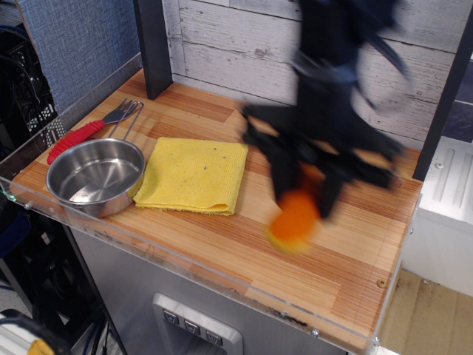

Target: Put the fish in the front right table corner

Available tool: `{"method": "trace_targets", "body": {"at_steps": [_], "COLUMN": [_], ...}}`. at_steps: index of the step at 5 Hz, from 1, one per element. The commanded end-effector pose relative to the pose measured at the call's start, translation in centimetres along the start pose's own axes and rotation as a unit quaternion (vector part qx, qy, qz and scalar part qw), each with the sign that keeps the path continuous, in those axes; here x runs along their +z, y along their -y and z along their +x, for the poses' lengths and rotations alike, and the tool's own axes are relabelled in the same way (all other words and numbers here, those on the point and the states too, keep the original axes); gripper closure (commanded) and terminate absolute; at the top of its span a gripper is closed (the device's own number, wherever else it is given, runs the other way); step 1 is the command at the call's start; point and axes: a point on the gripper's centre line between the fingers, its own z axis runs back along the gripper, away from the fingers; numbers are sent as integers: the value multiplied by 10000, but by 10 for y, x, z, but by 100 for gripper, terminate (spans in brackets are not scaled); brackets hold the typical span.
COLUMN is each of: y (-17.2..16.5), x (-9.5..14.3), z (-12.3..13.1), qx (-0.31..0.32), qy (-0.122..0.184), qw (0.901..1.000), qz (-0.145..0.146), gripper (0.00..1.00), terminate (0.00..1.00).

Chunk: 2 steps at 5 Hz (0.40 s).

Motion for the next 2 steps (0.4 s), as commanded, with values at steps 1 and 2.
{"method": "trace_targets", "body": {"at_steps": [1, 2], "y": [43, 36], "x": [-37, -61], "z": [11, 30], "qx": [964, 903], "qy": [59, -24], "qw": [9953, 9957], "qz": [-79, -187], "gripper": [100, 100], "terminate": [0, 0]}}
